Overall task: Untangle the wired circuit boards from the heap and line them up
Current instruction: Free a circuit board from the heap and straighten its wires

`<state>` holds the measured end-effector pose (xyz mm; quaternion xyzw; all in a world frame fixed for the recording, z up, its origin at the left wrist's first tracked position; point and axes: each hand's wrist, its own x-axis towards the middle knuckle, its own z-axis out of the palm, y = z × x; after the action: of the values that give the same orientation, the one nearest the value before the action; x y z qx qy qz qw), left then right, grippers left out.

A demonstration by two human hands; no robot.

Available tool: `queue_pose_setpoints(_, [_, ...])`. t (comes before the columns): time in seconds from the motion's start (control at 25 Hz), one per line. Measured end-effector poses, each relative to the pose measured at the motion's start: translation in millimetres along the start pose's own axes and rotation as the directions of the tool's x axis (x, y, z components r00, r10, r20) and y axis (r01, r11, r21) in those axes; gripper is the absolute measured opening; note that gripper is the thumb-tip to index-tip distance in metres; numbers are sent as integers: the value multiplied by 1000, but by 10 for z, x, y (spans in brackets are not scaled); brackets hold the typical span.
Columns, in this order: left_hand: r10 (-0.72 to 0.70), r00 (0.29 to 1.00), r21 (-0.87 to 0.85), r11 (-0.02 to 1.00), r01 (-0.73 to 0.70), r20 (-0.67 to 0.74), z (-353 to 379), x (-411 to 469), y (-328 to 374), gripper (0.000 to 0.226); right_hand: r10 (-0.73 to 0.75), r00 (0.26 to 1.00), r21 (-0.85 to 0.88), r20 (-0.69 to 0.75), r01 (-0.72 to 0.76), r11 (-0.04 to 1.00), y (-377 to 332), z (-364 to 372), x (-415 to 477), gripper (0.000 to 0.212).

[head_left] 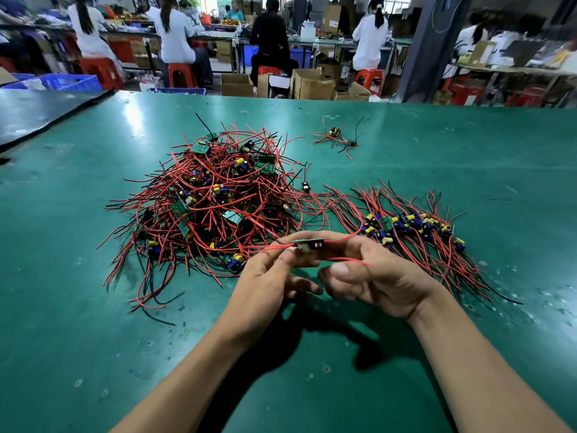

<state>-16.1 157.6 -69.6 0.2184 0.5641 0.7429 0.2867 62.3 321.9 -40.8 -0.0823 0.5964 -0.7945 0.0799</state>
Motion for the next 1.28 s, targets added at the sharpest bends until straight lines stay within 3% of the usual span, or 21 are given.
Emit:
queue_pose_setpoints(0.16, [-59,993,27,998,62,-100,21,24,-18,20,-76,990,68,117,68,995,-30,-49,-58,79])
queue_pose_setpoints(0.28, [66,974,299,954,2,-218,-35,43,-19,21,-217,970,251,108,185,950,-52,-112,-53,61])
queue_pose_setpoints(0.4, [266,927,643,765,-36,-265,-117,38,-26,18,-172,972,91,-158,188,978,-6,-147,36,34])
queue_pose_setpoints(0.52, [391,898,729,672,-131,-200,-92,0,-5,5,-21,912,-120,-409,-31,992,67,-82,145,27])
queue_pose_setpoints(0.6, [460,872,696,682,-226,-167,-73,-20,-10,9,42,872,-106,-487,-106,989,89,-47,182,35])
queue_pose_setpoints(0.68, [495,848,610,737,-293,-191,-47,-29,3,4,19,848,-28,-530,-40,999,76,-45,197,41])
queue_pose_setpoints(0.76, [388,880,363,889,-279,-275,-22,-15,24,5,-4,848,99,-529,67,993,44,-53,182,42])
queue_pose_setpoints(0.84, [278,907,182,956,-230,-316,-20,9,42,11,27,883,168,-468,59,984,15,-79,153,51])
queue_pose_setpoints(0.96, [240,938,205,960,-191,-252,-26,1,73,21,126,908,57,-398,-113,992,35,-22,143,55])
queue_pose_setpoints(1.12, [28,999,-12,1000,-29,-23,41,-26,84,25,173,934,-70,-312,-204,976,124,115,182,65])
queue_pose_setpoints(1.2, [-13,1000,-27,1000,13,4,26,-29,67,22,180,913,-102,-367,-232,967,151,107,193,87])
queue_pose_setpoints(1.28, [-62,998,-71,996,61,-4,-15,-9,75,22,161,891,-144,-425,-242,960,155,38,200,85])
